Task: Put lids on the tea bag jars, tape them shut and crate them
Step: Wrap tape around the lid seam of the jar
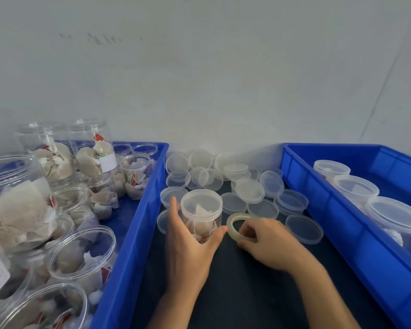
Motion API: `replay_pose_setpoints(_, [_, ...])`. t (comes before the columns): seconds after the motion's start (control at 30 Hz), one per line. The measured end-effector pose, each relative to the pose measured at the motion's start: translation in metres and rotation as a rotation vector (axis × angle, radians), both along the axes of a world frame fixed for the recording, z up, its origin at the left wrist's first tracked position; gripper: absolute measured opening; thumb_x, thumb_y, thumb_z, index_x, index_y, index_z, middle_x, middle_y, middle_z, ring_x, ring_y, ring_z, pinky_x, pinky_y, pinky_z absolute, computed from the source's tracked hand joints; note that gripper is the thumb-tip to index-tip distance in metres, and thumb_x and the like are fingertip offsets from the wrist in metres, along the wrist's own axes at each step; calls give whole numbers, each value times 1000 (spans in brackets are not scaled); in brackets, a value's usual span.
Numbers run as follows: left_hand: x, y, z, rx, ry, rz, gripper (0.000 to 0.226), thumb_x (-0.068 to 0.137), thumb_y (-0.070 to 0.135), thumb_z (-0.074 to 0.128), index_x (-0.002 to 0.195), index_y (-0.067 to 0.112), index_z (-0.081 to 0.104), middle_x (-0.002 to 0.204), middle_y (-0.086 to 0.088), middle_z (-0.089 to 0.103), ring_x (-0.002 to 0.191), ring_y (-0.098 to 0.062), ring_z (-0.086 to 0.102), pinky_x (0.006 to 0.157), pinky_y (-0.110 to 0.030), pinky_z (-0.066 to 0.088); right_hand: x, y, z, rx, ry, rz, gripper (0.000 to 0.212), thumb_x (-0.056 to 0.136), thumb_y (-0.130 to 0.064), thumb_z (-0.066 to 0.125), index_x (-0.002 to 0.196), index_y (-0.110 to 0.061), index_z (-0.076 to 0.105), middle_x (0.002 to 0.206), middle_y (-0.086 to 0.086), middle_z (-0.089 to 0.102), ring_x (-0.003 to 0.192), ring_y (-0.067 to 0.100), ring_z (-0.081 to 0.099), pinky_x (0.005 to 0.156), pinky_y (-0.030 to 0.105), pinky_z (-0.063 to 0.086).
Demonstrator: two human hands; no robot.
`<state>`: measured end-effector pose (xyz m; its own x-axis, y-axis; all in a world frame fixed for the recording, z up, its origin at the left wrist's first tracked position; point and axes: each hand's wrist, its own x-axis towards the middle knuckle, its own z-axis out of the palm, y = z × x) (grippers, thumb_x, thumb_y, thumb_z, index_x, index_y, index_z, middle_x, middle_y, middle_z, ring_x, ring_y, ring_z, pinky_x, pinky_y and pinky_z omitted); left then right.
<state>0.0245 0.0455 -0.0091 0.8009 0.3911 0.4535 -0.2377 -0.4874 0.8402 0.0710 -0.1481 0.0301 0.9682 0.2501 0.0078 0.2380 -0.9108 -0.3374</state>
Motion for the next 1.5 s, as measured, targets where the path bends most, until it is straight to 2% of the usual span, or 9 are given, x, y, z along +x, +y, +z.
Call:
replay_pose_setpoints(0.07, [-2, 0, 4, 130, -170, 150, 109, 72, 46, 94, 157, 10, 38, 151, -9, 48, 138, -28, 51, 109, -32, 42, -3, -7, 6, 131, 20, -18, 7, 98, -45, 67, 103, -40, 66, 97, -18, 73, 94, 3, 68, 91, 37, 58])
replay_pose_setpoints(0.17, [-11, -10, 1, 288, -482, 131, 47, 88, 32, 83, 124, 9, 63, 113, -3, 61, 100, -22, 61, 85, -34, 54, -18, -14, 16, 336, 36, 28, 1, 103, -42, 63, 102, -42, 63, 93, -25, 76, 91, -3, 70, 87, 33, 57])
replay_pose_setpoints(0.23, [-17, -20, 1, 300, -419, -1, 27, 99, 35, 72, 118, 16, 69, 97, 9, 60, 84, -11, 62, 69, -34, 58, -32, -16, 18, 393, 36, 76, 4, 103, -40, 64, 103, -44, 62, 93, -25, 75, 91, -3, 70, 85, 30, 56])
replay_pose_setpoints(0.33, [-22, -29, 3, 239, -217, -105, 38, 101, 36, 69, 135, 22, 69, 94, 19, 59, 79, -2, 62, 69, -33, 60, -46, -17, 15, 412, 2, 101, 12, 100, -37, 69, 102, -47, 62, 98, -24, 73, 93, 1, 70, 83, 30, 58])
replay_pose_setpoints(0.43, [-24, -29, 5, 231, -146, -181, 41, 100, 34, 72, 141, 27, 68, 100, 17, 70, 87, -3, 68, 77, -35, 62, -51, -15, 12, 394, -27, 112, 17, 99, -34, 71, 102, -48, 62, 103, -23, 71, 96, 2, 69, 82, 33, 60])
replay_pose_setpoints(0.73, [-20, -28, 0, 253, -165, -130, 13, 91, 16, 85, 103, 15, 80, 93, 10, 74, 79, -3, 69, 66, -27, 58, -49, -9, 1, 310, -151, 86, 20, 98, -33, 72, 102, -48, 58, 99, -23, 66, 97, -2, 63, 82, 30, 58])
replay_pose_setpoints(0.9, [-20, -27, 2, 225, -155, -145, 13, 90, 16, 86, 98, 19, 77, 90, 14, 72, 74, -3, 68, 64, -26, 58, -48, -10, -4, 256, -189, 93, 21, 98, -36, 71, 103, -48, 55, 99, -24, 62, 97, -1, 60, 83, 29, 56])
replay_pose_setpoints(1.03, [-21, -26, 2, 168, -160, -153, 25, 92, 16, 83, 116, 22, 77, 96, 17, 74, 83, 2, 70, 72, -18, 58, -48, -12, -6, 215, -219, 118, 20, 98, -36, 70, 104, -46, 54, 100, -24, 60, 98, 0, 59, 84, 29, 56])
replay_pose_setpoints(1.5, [-24, -27, 4, 257, -142, -136, 11, 91, 9, 83, 98, 12, 74, 89, 4, 71, 75, -11, 67, 68, -33, 60, -54, -6, -5, 222, -264, 130, 18, 98, -35, 71, 105, -44, 57, 100, -26, 58, 100, -1, 56, 86, 25, 51])
